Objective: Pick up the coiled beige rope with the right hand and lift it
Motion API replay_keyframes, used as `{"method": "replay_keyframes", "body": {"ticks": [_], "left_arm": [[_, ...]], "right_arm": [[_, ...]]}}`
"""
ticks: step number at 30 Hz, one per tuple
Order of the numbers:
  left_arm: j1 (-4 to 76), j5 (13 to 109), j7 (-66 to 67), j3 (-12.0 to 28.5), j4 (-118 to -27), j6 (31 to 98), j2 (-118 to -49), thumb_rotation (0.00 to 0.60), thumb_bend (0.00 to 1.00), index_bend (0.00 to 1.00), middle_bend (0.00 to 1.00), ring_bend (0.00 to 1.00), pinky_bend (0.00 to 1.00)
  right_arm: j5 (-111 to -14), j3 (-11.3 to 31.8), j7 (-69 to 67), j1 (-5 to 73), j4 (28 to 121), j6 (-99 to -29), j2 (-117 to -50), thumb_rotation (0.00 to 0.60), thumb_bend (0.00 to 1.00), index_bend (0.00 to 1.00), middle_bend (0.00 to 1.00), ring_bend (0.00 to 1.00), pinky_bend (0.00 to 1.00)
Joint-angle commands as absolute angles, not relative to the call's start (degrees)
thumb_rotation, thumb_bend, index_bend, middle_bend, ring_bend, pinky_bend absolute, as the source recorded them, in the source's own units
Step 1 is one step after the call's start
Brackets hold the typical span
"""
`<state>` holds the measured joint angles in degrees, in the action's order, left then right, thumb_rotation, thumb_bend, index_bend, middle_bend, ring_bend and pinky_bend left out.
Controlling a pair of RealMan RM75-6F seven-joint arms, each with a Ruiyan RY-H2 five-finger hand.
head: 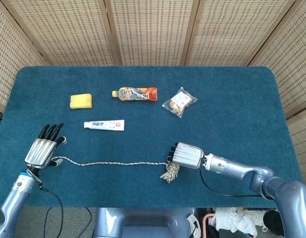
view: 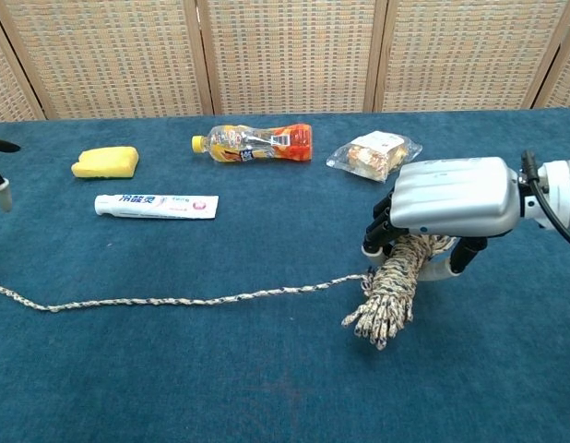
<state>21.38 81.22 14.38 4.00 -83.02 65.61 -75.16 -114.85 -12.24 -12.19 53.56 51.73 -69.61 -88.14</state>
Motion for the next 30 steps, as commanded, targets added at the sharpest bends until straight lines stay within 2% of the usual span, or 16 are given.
{"method": "replay_keyframes", "body": {"ticks": [1, 12, 30], "left_arm": [[22.6, 81.4, 14.4, 2.8, -80.0, 63.4, -78.3, 0.6, 0.16, 0.41, 0.0, 0.0, 0.0], [22.2, 79.6, 12.2, 1.1, -75.4, 61.2, -81.8, 0.6, 0.23, 0.45, 0.0, 0.0, 0.0], [23.7, 78.4, 10.5, 0.8, -70.6, 58.1, -84.6, 0.6, 0.34, 0.5, 0.0, 0.0, 0.0]], "right_arm": [[-114.2, -12.1, -10.7, 53.6, 53.9, -68.7, -87.1, 0.6, 0.66, 0.58, 0.59, 0.48, 0.61], [-113.0, -11.7, -9.0, 53.8, 56.8, -67.0, -86.1, 0.6, 0.66, 0.58, 0.59, 0.48, 0.61], [-113.0, -11.9, -8.7, 53.9, 57.1, -66.5, -86.7, 0.6, 0.76, 0.58, 0.59, 0.48, 0.61]]}}
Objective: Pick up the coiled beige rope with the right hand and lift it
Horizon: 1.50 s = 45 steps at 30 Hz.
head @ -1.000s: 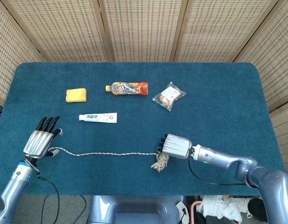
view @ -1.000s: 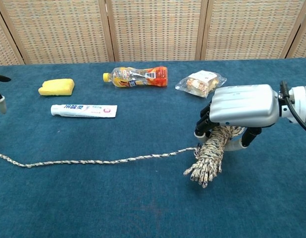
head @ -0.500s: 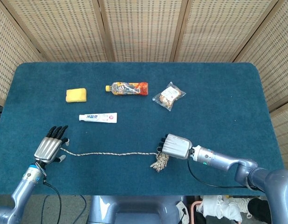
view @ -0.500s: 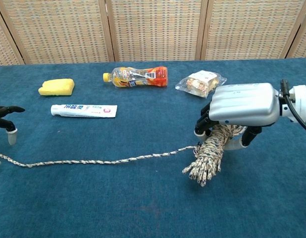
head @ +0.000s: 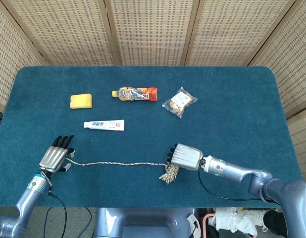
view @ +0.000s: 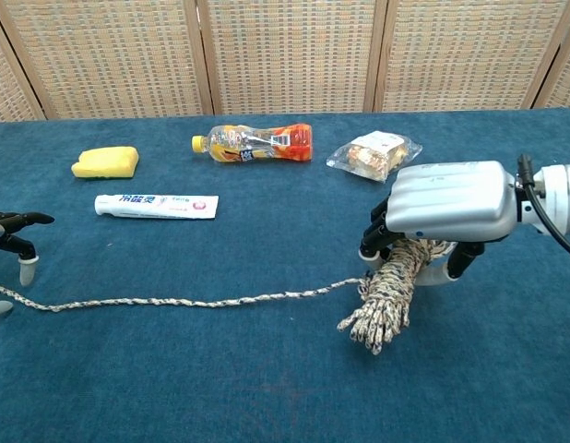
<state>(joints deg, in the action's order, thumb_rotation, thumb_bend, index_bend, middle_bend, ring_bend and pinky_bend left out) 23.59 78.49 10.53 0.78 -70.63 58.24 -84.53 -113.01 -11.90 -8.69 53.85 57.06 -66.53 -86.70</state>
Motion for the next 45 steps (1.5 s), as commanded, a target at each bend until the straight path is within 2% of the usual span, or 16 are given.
{"method": "replay_keyframes", "body": {"ticks": [1, 27, 38, 45], "left_arm": [[23.7, 78.3, 10.5, 0.9, -70.6, 58.1, -84.6, 0.6, 0.35, 0.5, 0.0, 0.0, 0.0], [24.6, 76.8, 12.4, 0.4, -69.8, 56.4, -86.2, 0.6, 0.41, 0.53, 0.0, 0.0, 0.0], [24.8, 75.8, 13.3, 0.5, -70.1, 56.0, -86.3, 0.6, 0.46, 0.67, 0.0, 0.0, 0.0], [25.2, 77.0, 13.4, 1.1, -69.5, 57.7, -85.9, 0.6, 0.48, 0.68, 0.0, 0.0, 0.0]], "right_arm": [[-113.0, -11.9, -8.7, 53.9, 57.1, -66.5, -86.7, 0.6, 0.77, 0.58, 0.59, 0.48, 0.61], [-113.0, -12.3, -8.9, 53.6, 56.8, -66.7, -86.9, 0.6, 0.81, 0.58, 0.59, 0.48, 0.61], [-112.8, -12.2, -9.4, 53.4, 56.5, -67.1, -87.0, 0.6, 0.82, 0.58, 0.59, 0.48, 0.61], [-109.8, -9.8, -11.9, 52.7, 59.4, -68.6, -86.1, 0.6, 0.83, 0.58, 0.6, 0.48, 0.62]]}}
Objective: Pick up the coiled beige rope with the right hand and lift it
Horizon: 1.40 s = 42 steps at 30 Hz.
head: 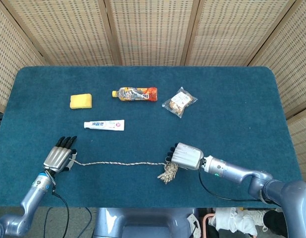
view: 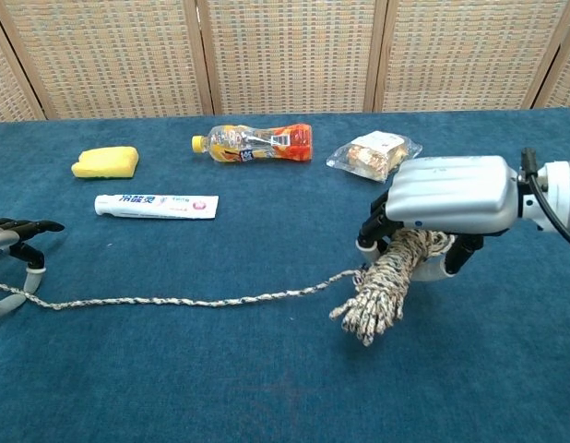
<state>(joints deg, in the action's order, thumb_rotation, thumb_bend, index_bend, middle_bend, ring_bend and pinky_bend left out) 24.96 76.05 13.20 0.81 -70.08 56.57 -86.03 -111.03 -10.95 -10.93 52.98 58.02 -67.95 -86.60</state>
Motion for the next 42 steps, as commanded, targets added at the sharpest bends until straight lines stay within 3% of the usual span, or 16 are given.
{"method": "replay_keyframes", "body": {"ticks": [1, 6, 14, 22, 26, 33, 42], "left_arm": [[25.4, 78.4, 14.2, 1.2, -68.3, 59.4, -86.1, 0.6, 0.49, 0.68, 0.0, 0.0, 0.0], [26.4, 82.1, 13.9, 1.8, -64.8, 63.4, -86.7, 0.6, 0.52, 0.69, 0.0, 0.0, 0.0], [28.8, 87.2, 13.8, 1.3, -63.6, 65.5, -85.5, 0.6, 0.54, 0.72, 0.0, 0.0, 0.0], [32.1, 100.6, 11.1, -1.9, -59.8, 75.4, -85.7, 0.6, 0.55, 0.76, 0.0, 0.0, 0.0], [33.1, 105.1, 8.7, -2.5, -58.7, 80.7, -85.5, 0.6, 0.55, 0.78, 0.0, 0.0, 0.0], [36.2, 112.0, 5.1, -2.4, -57.7, 89.0, -84.5, 0.6, 0.56, 0.81, 0.0, 0.0, 0.0], [40.8, 115.5, 4.8, 0.3, -66.8, 92.4, -79.5, 0.6, 0.6, 0.82, 0.0, 0.0, 0.0]], "right_arm": [[-108.7, -8.9, -12.6, 52.6, 60.7, -68.8, -85.6, 0.6, 0.83, 0.58, 0.6, 0.49, 0.62], [-103.2, -4.3, -14.2, 52.7, 67.4, -68.1, -82.8, 0.6, 0.83, 0.6, 0.61, 0.5, 0.63], [-87.9, 5.2, -11.4, 53.1, 80.6, -60.7, -78.4, 0.6, 0.87, 0.61, 0.65, 0.53, 0.64], [-59.7, 16.1, 1.4, 54.5, 90.7, -53.9, -77.0, 0.6, 1.0, 0.61, 0.71, 0.57, 0.8], [-48.9, 17.8, 10.1, 56.3, 91.5, -54.5, -77.7, 0.6, 1.0, 0.62, 0.72, 0.6, 0.88], [-30.2, 17.7, 26.5, 61.4, 93.0, -56.7, -79.4, 0.6, 1.0, 0.62, 0.72, 0.62, 0.91], [-22.8, 17.1, 33.7, 65.5, 92.2, -56.6, -81.7, 0.6, 1.0, 0.62, 0.72, 0.62, 0.94]]}}
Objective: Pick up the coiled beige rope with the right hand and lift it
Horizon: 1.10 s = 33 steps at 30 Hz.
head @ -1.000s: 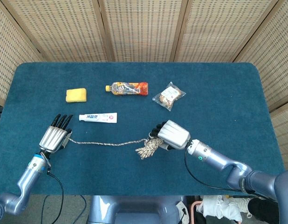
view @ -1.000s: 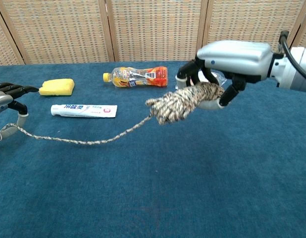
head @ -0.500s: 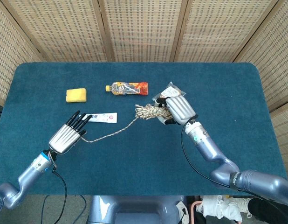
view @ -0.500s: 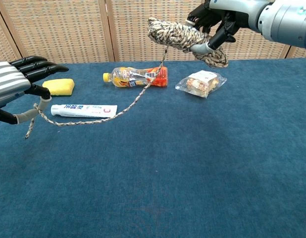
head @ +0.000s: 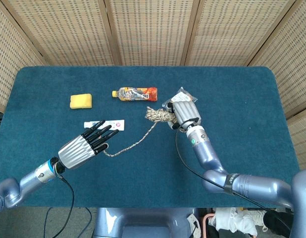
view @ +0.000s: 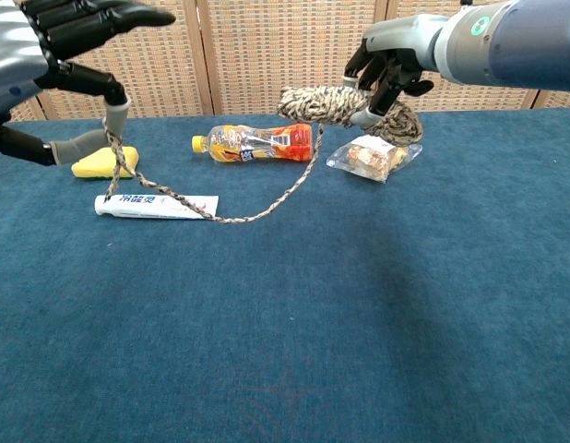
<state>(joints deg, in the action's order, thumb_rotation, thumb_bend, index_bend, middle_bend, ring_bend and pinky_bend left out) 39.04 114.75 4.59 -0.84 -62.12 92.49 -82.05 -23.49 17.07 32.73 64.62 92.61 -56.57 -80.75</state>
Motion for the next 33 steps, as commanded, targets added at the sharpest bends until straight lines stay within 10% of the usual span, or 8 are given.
{"method": "replay_keyframes", "body": {"ticks": [1, 17, 33], "left_arm": [[41.3, 115.1, 4.7, 0.5, -69.1, 91.5, -78.6, 0.6, 0.6, 0.82, 0.0, 0.0, 0.0], [46.7, 100.1, 0.2, 10.0, -97.9, 78.8, -73.1, 0.6, 0.67, 0.84, 0.0, 0.0, 0.0], [51.6, 74.0, -4.9, 24.0, -98.5, 69.5, -78.8, 0.6, 0.72, 0.84, 0.0, 0.0, 0.0]], "right_arm": [[-22.7, 17.2, 33.9, 65.8, 91.9, -56.6, -82.1, 0.6, 1.0, 0.62, 0.72, 0.63, 0.94], [-25.5, 15.9, 33.5, 68.4, 86.5, -53.5, -89.6, 0.6, 1.0, 0.62, 0.72, 0.63, 0.94], [-34.9, 14.2, 25.7, 65.3, 87.7, -47.9, -89.9, 0.6, 1.0, 0.62, 0.73, 0.63, 0.94]]}}
